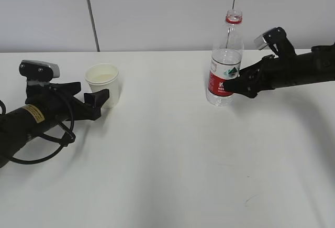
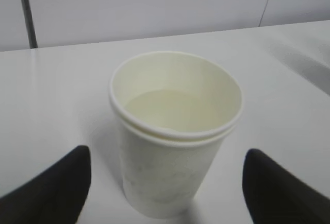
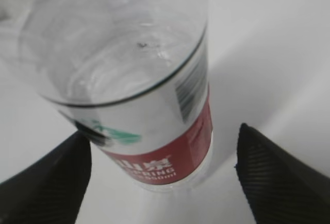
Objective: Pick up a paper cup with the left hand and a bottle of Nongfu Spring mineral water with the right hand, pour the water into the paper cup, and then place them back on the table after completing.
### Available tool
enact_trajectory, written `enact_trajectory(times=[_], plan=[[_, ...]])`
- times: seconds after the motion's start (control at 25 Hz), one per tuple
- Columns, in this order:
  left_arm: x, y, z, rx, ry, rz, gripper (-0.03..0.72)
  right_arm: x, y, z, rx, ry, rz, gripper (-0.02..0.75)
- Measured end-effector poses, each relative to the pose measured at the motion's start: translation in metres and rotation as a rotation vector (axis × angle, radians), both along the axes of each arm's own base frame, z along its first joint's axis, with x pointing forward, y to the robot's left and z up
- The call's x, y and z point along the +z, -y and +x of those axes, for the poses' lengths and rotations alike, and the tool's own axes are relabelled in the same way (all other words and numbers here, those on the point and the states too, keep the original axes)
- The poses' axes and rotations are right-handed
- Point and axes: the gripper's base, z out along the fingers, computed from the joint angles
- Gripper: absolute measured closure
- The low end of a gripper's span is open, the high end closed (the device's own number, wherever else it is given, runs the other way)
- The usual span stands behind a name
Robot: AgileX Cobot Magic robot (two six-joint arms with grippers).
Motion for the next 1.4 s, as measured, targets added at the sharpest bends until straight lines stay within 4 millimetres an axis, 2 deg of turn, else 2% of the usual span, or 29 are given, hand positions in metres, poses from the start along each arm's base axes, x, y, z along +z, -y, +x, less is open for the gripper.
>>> enact_trajectory(times=[0.44,0.68,1.16,1.28,1.4], plan=[[0.001,-0.001,0.001,0.012,0.002,-0.004,0.139,0.015,0.004,-0.006,-0.027,-0.076,-0.052,0.142],[0.013,-0.001,0.001,0.008,0.030,-0.004,0.139,0.026,0.005,-0.008,-0.080,-0.109,-0.033,0.145],[0.017,0.001,-0.001,-0.021,-0.005,0.036,0.143,0.044,0.008,-0.009,-0.139,-0.101,-0.006,0.146],[0.016,0.001,-0.001,-0.020,-0.017,0.039,0.143,0.048,0.015,-0.010,-0.156,-0.094,-0.003,0.146],[0.013,0.000,-0.004,-0.022,-0.042,0.044,0.143,0.049,0.032,-0.014,-0.191,-0.105,0.011,0.146]])
